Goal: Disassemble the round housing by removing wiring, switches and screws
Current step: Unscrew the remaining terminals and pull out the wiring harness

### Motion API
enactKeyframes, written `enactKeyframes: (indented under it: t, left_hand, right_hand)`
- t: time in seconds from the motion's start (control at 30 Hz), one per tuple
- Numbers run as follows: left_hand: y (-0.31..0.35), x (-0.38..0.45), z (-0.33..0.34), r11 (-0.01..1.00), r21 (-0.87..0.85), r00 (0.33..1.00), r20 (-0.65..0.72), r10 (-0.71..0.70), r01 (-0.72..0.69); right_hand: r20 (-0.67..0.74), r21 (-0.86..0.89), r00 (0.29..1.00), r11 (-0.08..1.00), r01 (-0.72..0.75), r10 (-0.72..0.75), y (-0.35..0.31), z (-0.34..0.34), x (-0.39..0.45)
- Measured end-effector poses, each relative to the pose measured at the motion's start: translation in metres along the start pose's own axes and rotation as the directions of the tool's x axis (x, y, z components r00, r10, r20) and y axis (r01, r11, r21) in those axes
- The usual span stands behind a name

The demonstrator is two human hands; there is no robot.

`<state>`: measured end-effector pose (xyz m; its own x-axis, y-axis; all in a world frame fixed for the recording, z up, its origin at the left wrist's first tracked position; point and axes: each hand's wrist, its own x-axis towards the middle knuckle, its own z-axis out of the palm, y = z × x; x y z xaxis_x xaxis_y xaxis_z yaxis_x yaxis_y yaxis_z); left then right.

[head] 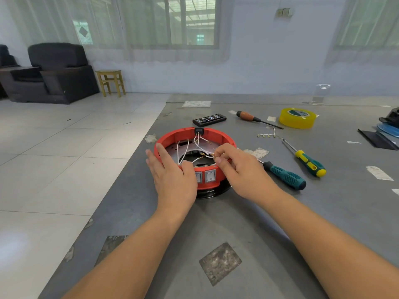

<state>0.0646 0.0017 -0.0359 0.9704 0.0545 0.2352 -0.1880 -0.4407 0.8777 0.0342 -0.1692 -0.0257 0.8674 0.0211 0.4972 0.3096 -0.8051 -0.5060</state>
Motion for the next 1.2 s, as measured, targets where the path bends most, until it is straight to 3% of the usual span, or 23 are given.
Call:
enactKeyframes:
  t: [0.07,0.17,0.27,0.37,0.5,0.73,0.83,0.93,1.03,1.2]
  left_hand:
    - [0.0,-0.001,0.0,0.998,0.062,1.0,-0.009,0.02,-0.02]
    - [-0.003,0.0,-0.004,0.971,0.155,0.977,-0.079,0.197,-0.183]
    - [0.0,0.001,-0.009,0.923,0.153,0.924,-0.095,0.371,-0.355]
    - [0.005,-0.001,-0.01,0.875,0.132,0.878,-0.058,0.475,-0.465]
    - [0.003,0.0,-0.011,0.843,0.129,0.849,-0.023,0.528,-0.522]
    - [0.004,0.0,-0.012,0.859,0.029,0.859,0.046,0.51,-0.511]
    - [0.004,-0.001,-0.011,0.851,0.048,0.852,-0.007,0.523,-0.522]
    - [0.005,-0.002,-0.009,0.863,0.037,0.861,-0.054,0.505,-0.504]
    - [0.004,-0.002,-0.008,0.874,-0.01,0.872,-0.071,0.484,-0.486]
    - [0.007,-0.006,-0.007,0.873,-0.047,0.874,-0.07,0.481,-0.485]
  right_hand:
    - [0.003,-0.005,1.0,1.0,-0.012,0.012,0.0,0.0,-0.001]
    - [-0.058,-0.014,0.998,1.0,0.018,-0.019,-0.001,0.002,-0.004]
    - [-0.189,-0.06,0.971,0.989,0.134,-0.143,-0.004,0.001,-0.007]
    - [-0.215,-0.157,0.933,0.954,0.257,-0.287,-0.006,-0.002,-0.007]
    - [-0.158,-0.293,0.907,0.896,0.334,-0.39,-0.005,-0.003,-0.008]
    - [-0.208,-0.222,0.898,0.913,0.343,-0.388,-0.003,-0.003,-0.007]
    - [-0.288,-0.123,0.9,0.944,0.305,-0.328,-0.006,-0.002,-0.009]
    - [-0.383,0.057,0.918,0.989,0.133,-0.101,-0.015,-0.001,-0.012]
    - [-0.275,0.125,0.961,0.992,0.007,0.028,-0.019,0.003,-0.014]
    - [-0.196,0.283,0.974,0.957,-0.056,0.115,-0.021,0.005,-0.014]
